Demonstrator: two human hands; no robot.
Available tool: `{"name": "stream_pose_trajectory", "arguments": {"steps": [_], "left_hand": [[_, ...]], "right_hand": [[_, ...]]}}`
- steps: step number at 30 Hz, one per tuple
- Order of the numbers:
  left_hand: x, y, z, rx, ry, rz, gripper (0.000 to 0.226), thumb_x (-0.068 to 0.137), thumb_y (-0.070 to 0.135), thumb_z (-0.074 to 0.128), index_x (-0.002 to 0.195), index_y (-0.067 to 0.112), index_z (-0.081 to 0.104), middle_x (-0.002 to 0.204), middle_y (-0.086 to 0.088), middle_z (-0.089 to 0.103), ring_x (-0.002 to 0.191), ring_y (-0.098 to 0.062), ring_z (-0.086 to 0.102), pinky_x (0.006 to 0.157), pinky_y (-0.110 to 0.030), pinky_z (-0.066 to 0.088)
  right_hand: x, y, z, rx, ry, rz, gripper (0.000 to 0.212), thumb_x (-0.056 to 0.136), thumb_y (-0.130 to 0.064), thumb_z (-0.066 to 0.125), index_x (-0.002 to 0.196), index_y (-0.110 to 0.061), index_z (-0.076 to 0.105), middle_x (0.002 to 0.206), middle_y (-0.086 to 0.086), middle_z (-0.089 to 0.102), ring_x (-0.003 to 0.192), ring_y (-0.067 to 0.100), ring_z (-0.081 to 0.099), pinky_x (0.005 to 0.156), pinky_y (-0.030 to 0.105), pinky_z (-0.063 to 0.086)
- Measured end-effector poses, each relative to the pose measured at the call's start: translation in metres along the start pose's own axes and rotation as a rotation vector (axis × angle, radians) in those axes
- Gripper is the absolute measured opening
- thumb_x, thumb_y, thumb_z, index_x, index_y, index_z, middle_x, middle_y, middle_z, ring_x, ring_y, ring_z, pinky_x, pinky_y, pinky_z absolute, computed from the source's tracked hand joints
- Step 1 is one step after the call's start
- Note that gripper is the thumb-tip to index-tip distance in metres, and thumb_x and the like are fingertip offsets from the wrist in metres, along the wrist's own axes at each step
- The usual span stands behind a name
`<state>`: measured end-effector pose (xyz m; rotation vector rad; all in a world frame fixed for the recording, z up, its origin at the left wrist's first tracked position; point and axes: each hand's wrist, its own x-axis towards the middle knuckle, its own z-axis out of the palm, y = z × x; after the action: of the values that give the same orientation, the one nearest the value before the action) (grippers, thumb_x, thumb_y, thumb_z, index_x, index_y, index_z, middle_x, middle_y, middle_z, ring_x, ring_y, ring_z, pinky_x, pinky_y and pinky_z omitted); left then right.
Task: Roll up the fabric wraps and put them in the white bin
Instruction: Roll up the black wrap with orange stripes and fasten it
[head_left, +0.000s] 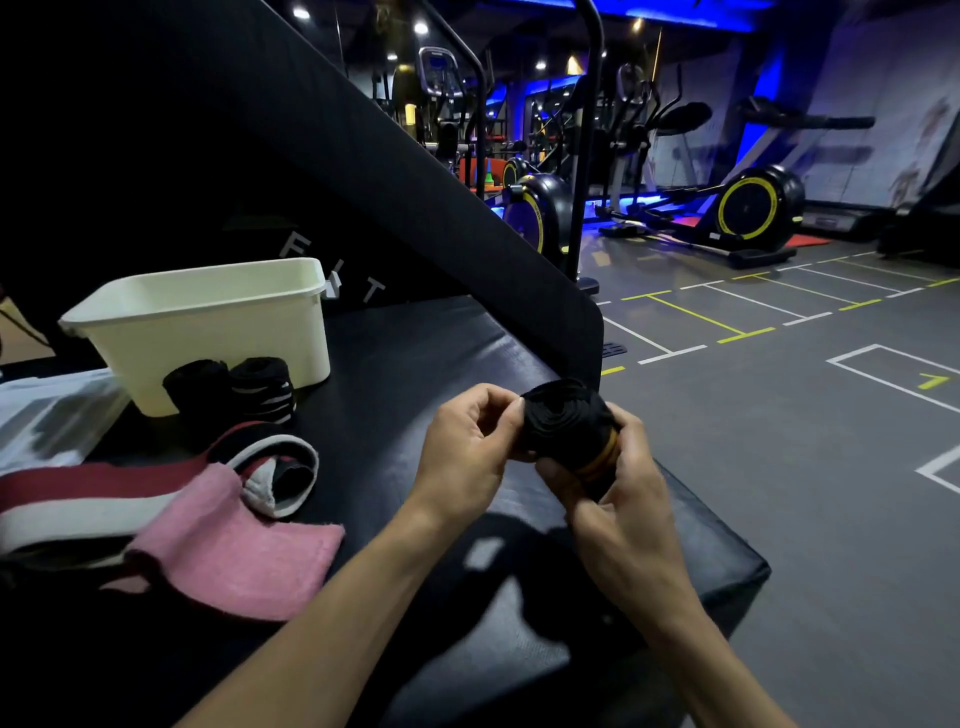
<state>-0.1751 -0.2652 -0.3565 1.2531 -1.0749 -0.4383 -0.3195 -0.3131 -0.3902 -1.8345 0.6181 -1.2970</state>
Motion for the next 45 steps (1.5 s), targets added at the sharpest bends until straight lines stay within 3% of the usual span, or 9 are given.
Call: {"name": "stream_pose_trajectory", "arguments": {"steps": [3, 8, 11, 15, 21, 28, 32, 37, 45], "left_hand": [[0.002, 0.004, -0.006, -0.092, -0.098, -0.127, 0.02, 0.102, 0.009, 0.059, 0.1, -0.009, 0.066, 0.081, -0.019, 0.067, 0.07, -0.026, 0.064, 0.056, -0.027, 0.057], [0.005, 0.005, -0.015, -0.051, -0.216, -0.152, 0.021, 0.103, 0.013, 0.059, 0.105, -0.006, 0.068, 0.083, -0.016, 0.068, 0.07, -0.019, 0.065, 0.051, -0.028, 0.057], [0.004, 0.005, -0.016, 0.02, -0.22, -0.072, 0.018, 0.104, 0.011, 0.057, 0.105, -0.002, 0.069, 0.092, -0.024, 0.07, 0.075, -0.024, 0.067, 0.055, -0.03, 0.059], [0.002, 0.006, -0.014, 0.056, -0.179, -0.007, 0.017, 0.103, 0.009, 0.06, 0.102, -0.005, 0.069, 0.089, -0.024, 0.072, 0.072, -0.028, 0.073, 0.061, -0.037, 0.063], [0.001, 0.003, -0.014, 0.102, -0.165, 0.055, 0.008, 0.098, 0.009, 0.067, 0.1, 0.001, 0.071, 0.08, -0.018, 0.075, 0.068, -0.027, 0.073, 0.066, -0.035, 0.061], [0.001, 0.005, -0.013, 0.14, -0.219, 0.038, 0.007, 0.095, 0.003, 0.069, 0.102, 0.002, 0.072, 0.081, -0.016, 0.075, 0.069, -0.03, 0.073, 0.064, -0.035, 0.062], [0.003, 0.006, -0.019, 0.197, -0.212, 0.046, 0.005, 0.097, 0.009, 0.068, 0.098, 0.005, 0.072, 0.075, -0.012, 0.074, 0.065, -0.028, 0.073, 0.057, -0.035, 0.061], [0.006, 0.006, -0.028, 0.145, -0.226, 0.002, 0.014, 0.099, 0.011, 0.066, 0.098, -0.002, 0.071, 0.078, -0.023, 0.072, 0.061, -0.027, 0.069, 0.049, -0.034, 0.058], [0.006, 0.002, -0.04, 0.168, -0.517, -0.172, 0.016, 0.104, 0.01, 0.057, 0.096, 0.003, 0.069, 0.075, -0.003, 0.069, 0.061, -0.02, 0.067, 0.046, -0.03, 0.053]], "right_hand": [[0.0, -0.005, -0.005, 0.088, -0.109, 0.004, 0.045, 0.081, -0.023, 0.075, 0.121, -0.024, 0.055, 0.101, -0.014, 0.069, 0.09, 0.002, 0.066, 0.077, 0.016, 0.05], [0.006, -0.002, -0.019, 0.095, -0.274, 0.021, 0.039, 0.087, -0.032, 0.073, 0.123, -0.024, 0.058, 0.111, -0.003, 0.069, 0.102, 0.01, 0.066, 0.087, 0.022, 0.05], [0.006, 0.0, -0.021, -0.047, -0.225, -0.025, 0.06, 0.082, -0.048, 0.072, 0.135, -0.026, 0.054, 0.127, -0.004, 0.052, 0.118, 0.003, 0.056, 0.096, 0.015, 0.043], [0.004, 0.002, -0.019, -0.079, -0.046, -0.032, 0.083, 0.08, -0.039, 0.074, 0.154, -0.023, 0.039, 0.134, -0.02, 0.056, 0.124, -0.005, 0.054, 0.1, 0.009, 0.04], [0.001, 0.007, -0.008, -0.185, -0.1, -0.058, 0.09, 0.078, -0.053, 0.071, 0.152, -0.022, 0.031, 0.14, -0.005, 0.05, 0.131, 0.011, 0.05, 0.105, 0.025, 0.044], [0.004, 0.009, -0.014, -0.039, -0.131, -0.04, 0.067, 0.08, -0.008, 0.081, 0.13, -0.036, 0.047, 0.12, -0.006, 0.063, 0.109, 0.012, 0.064, 0.092, 0.03, 0.053], [0.005, 0.001, -0.017, 0.087, -0.241, -0.026, 0.059, 0.082, -0.006, 0.078, 0.128, -0.03, 0.051, 0.111, -0.005, 0.065, 0.1, 0.008, 0.064, 0.084, 0.018, 0.049], [0.005, -0.009, -0.024, 0.172, -0.399, 0.015, 0.053, 0.082, -0.009, 0.077, 0.128, -0.019, 0.054, 0.108, -0.005, 0.065, 0.097, 0.009, 0.062, 0.083, 0.022, 0.048], [0.001, -0.011, -0.032, 0.057, -0.505, -0.028, 0.066, 0.08, 0.008, 0.079, 0.134, -0.02, 0.054, 0.125, -0.001, 0.064, 0.116, 0.014, 0.063, 0.097, 0.024, 0.048]]}}
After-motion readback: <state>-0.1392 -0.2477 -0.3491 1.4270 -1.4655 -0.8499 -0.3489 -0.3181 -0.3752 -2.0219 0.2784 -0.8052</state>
